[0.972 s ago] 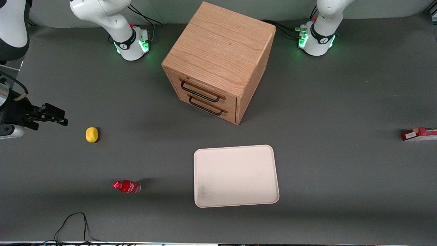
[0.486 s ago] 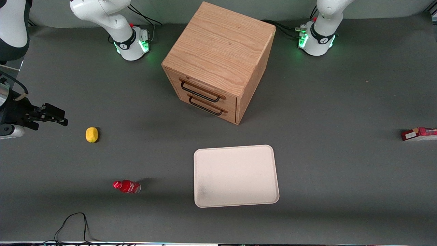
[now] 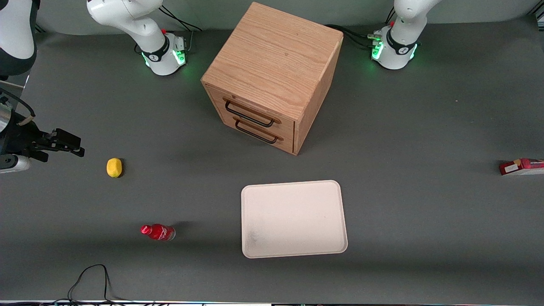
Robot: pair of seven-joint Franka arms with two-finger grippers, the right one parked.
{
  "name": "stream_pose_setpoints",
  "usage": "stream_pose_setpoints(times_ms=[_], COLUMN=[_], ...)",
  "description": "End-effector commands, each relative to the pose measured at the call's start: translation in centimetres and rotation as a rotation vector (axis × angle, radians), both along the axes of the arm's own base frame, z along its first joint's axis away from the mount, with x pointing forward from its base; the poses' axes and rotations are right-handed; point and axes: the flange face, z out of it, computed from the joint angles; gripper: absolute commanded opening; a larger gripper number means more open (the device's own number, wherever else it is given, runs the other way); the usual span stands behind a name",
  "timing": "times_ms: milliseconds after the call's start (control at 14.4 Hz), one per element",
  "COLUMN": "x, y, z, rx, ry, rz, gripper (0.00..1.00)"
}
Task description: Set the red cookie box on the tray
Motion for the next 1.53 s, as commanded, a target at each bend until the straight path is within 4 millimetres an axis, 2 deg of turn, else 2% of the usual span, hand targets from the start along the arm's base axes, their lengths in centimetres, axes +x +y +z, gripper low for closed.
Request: stream_pose_setpoints(times_ms=[0,278,625,903,1389,1458], x=[-0.1,0.7,2.0,2.7,2.3,2.2], y=[-0.2,0.2,-0.7,-0.9,-1.1,-1.1], z=[-3.0,-7.8,-10.4,-13.6,-15.5,-15.7], rx=[0.006,0.007,-0.017,-0.002,-0.015,-0.020], ry=[-0.008,-0.008,-0.039,-0.050,-0.030,-0.026], rz=[0.055,0.057,0.061,0.058,0.056,0.060], gripper=[1.00,1.00,1.00,1.00,1.00,0.91])
